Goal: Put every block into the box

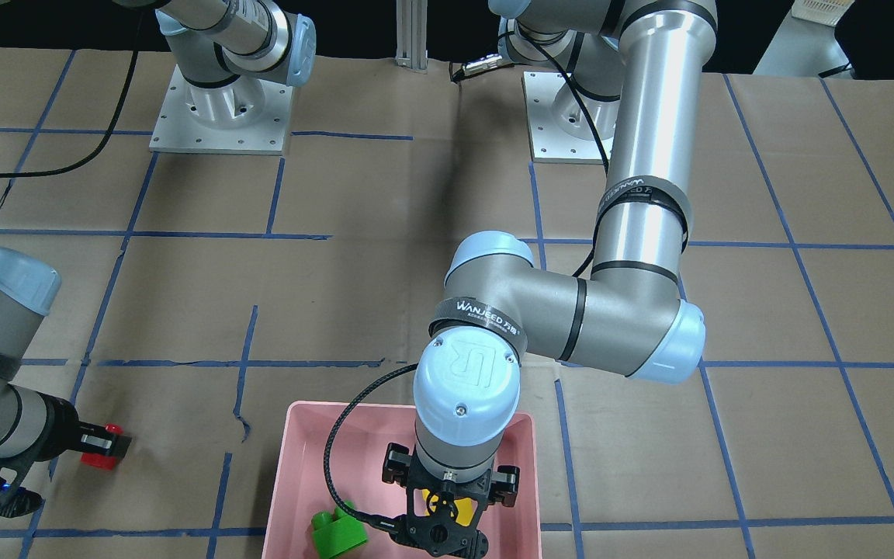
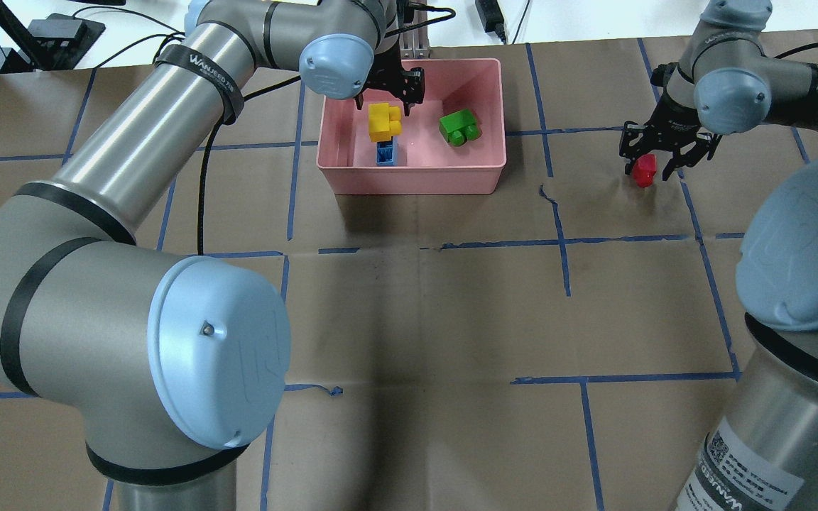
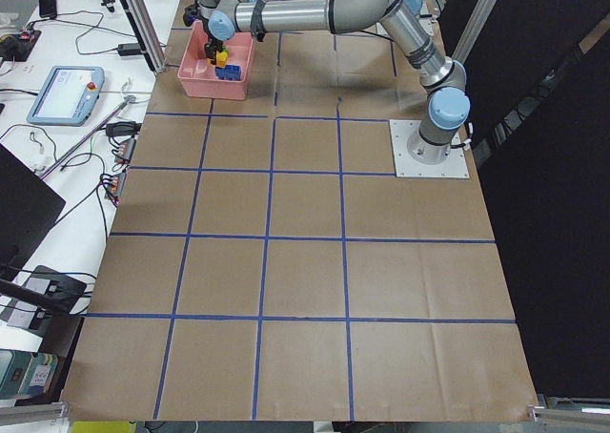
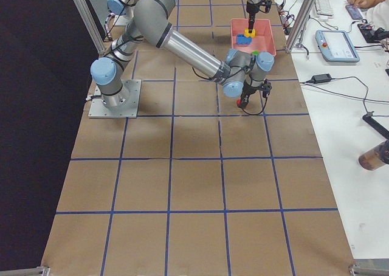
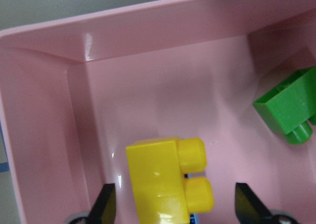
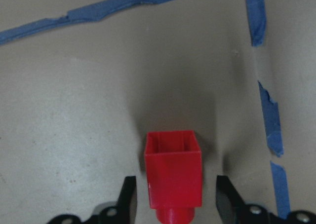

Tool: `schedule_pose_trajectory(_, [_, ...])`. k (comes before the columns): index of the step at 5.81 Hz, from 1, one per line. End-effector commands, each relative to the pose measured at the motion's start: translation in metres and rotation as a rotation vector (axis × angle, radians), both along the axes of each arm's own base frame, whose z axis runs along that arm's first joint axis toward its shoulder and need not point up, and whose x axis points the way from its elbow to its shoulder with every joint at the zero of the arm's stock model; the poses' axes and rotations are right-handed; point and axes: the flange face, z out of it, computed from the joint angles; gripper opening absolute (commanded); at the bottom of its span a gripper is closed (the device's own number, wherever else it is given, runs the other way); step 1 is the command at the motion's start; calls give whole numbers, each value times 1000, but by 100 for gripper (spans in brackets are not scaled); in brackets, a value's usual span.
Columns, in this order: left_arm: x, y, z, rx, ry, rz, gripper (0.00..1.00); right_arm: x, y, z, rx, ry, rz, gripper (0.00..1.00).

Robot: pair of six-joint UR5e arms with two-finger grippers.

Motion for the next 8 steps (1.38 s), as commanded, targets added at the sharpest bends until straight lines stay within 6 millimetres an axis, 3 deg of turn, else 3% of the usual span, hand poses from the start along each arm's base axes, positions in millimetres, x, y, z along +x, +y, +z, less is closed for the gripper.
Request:
schedule_pose_trajectory(1, [42, 1, 32, 30, -10, 45, 99, -3, -1, 7, 0, 25, 3, 21])
schedule_pose_trajectory(2, [84, 5, 60, 58, -14, 93, 99, -4, -7, 28, -35, 41, 5, 21])
schedule_pose_trajectory(3, [120, 14, 75, 75, -14, 136, 99, -6, -15, 73, -38, 58, 11, 21])
schedule_pose_trajectory(4, [143, 28, 81, 88, -13, 164, 99, 0, -19, 153, -49, 60, 18, 21])
schedule_pose_trajectory(5, [166, 40, 92, 88, -15, 172, 99, 22, -22, 205, -26, 44, 45, 21])
schedule_pose_trajectory(6, [178, 50, 101, 111, -21, 184, 99, 97, -23, 242, -50, 60, 122, 21])
schedule_pose_trajectory(7, [193, 60, 114, 143, -24, 205, 99, 174, -16, 242, -58, 56, 108, 21])
schedule_pose_trajectory(8, [202, 72, 128, 175, -26, 219, 99, 240, -10, 226, -49, 15, 75, 21])
